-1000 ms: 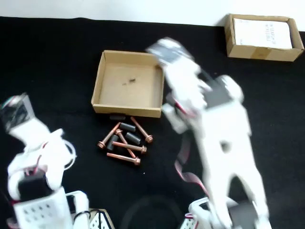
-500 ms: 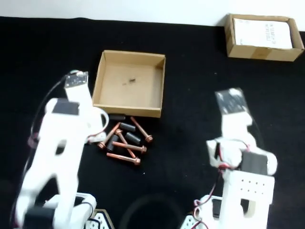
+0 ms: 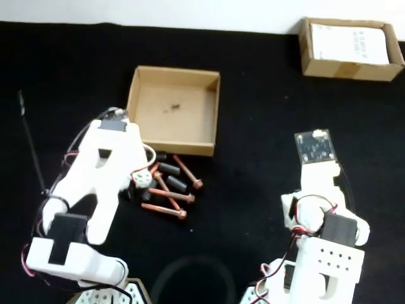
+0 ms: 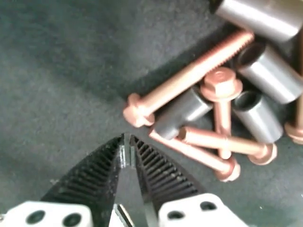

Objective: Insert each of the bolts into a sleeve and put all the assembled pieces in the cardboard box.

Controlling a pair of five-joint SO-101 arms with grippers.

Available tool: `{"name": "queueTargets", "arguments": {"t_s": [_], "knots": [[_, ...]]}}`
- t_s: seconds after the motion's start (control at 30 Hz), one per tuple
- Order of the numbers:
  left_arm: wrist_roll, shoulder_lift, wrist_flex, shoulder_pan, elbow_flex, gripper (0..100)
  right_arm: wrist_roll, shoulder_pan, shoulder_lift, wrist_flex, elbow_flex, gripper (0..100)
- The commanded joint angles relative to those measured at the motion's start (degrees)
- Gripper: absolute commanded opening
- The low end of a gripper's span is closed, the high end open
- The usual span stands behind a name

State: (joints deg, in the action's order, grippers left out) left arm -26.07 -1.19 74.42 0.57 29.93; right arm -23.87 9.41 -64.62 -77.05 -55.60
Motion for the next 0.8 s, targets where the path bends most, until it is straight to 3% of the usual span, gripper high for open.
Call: {"name": "queueTargets", "arguments": {"t_s": [0.0, 0.37, 0.77], "knots": [[-0.44, -0.92, -2.55, 1.54, -1.8, 2, -0.26, 0.66, -0.92, 0.57, 0.13, 0.7], [-0.44, -8.22, -11.52, 0.04, -1.98, 2, -0.09, 0.92, -0.92, -3.12, 0.22, 0.7], [-0.44, -12.79, -21.8, -12.0, -14.55, 3, -0.18, 1.01, -1.01, -3.3, -0.04, 0.7]]}}
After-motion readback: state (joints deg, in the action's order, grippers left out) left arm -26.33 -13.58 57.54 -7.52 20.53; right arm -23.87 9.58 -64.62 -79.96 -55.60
